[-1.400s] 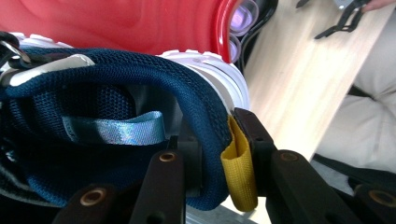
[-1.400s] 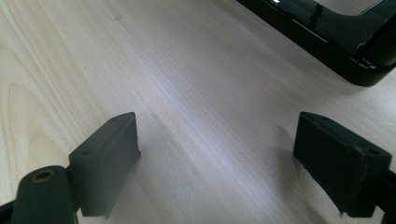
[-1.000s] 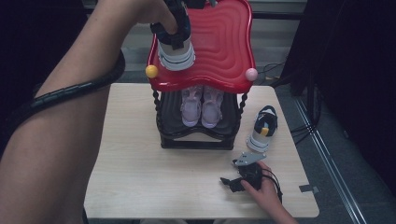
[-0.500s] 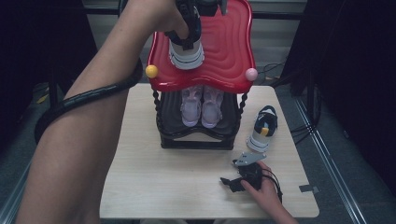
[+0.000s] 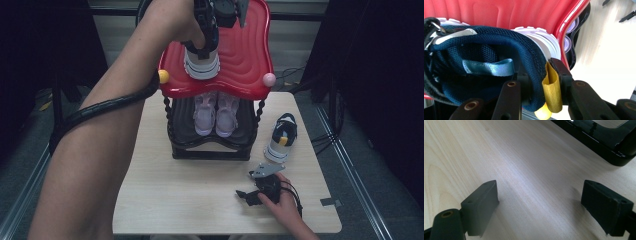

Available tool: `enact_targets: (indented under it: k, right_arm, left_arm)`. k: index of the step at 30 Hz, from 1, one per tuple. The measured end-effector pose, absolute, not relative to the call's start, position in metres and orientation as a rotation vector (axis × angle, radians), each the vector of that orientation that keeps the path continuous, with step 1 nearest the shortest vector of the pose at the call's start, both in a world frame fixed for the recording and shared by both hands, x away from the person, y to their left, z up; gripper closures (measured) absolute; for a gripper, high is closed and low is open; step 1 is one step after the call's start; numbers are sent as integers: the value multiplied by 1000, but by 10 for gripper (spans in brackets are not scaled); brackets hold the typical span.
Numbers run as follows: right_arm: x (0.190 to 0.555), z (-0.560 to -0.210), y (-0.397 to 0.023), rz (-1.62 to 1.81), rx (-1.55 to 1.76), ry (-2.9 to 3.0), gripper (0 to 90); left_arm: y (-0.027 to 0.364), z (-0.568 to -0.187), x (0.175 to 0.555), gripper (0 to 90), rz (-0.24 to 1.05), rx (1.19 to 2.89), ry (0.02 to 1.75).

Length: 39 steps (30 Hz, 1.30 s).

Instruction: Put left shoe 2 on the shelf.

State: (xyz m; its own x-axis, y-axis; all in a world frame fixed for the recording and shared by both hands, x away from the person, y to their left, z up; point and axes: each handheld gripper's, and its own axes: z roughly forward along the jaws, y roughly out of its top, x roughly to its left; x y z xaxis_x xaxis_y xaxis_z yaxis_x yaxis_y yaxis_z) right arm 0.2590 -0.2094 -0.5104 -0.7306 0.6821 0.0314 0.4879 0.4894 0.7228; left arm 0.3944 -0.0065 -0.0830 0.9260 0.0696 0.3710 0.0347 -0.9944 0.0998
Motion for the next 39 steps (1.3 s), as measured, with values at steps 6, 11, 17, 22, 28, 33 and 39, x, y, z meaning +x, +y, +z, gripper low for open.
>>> enact_targets:
  k: [6, 11, 17, 22, 28, 33, 39]
  right_arm:
    - [259, -510, -209, 1078, 996, 2477, 134]
    - [259, -510, -209, 1078, 996, 2477, 134]
    - [259, -510, -209, 1078, 996, 2477, 134]
    - [259, -510, -209, 1078, 995, 2477, 134]
    - [259, -510, -209, 1078, 996, 2478, 134]
    - [259, -510, -209, 1078, 996, 2478, 134]
    - [259, -510, -209, 1078, 996, 2477, 134]
  left_arm:
    - [-7, -86, 397, 709, 594, 2993, 41]
    - [-6, -88, 399, 707, 600, 2994, 43]
    - [-5, -92, 398, 708, 613, 2988, 38]
    - [-2, -93, 399, 709, 607, 2987, 44]
    - [0, -94, 399, 707, 609, 2980, 53]
    - [-2, -94, 398, 697, 631, 2988, 61]
    - [-2, -94, 398, 673, 632, 2986, 94]
